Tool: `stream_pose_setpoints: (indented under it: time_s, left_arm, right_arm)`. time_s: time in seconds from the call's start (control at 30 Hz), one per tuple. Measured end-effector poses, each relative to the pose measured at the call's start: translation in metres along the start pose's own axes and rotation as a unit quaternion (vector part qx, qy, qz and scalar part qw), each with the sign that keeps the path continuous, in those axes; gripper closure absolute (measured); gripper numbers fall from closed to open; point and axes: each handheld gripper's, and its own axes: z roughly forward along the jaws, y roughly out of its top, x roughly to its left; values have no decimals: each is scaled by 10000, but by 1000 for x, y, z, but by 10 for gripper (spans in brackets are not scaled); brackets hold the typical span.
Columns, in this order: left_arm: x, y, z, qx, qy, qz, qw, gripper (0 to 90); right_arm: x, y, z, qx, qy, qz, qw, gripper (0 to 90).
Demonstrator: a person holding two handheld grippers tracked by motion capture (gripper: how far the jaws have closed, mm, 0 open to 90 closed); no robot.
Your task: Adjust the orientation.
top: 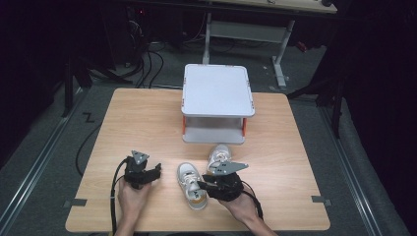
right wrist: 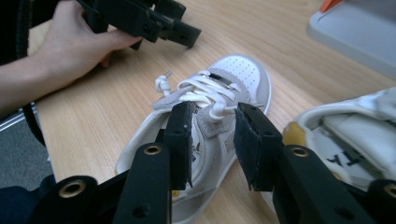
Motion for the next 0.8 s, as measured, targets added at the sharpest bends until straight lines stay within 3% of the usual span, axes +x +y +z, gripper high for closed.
stream_pose_setpoints:
  time_s: [0.27,0.8]
  left_arm:
    - [-1,0,0,28,13,47,10000,302]
    - [-1,0,0,28,12,48,10000,301]
  right_arm:
    - [3,0,21,296,-218,-90,9993,603]
    - [14,2,18,180,-684,-362,9968,792]
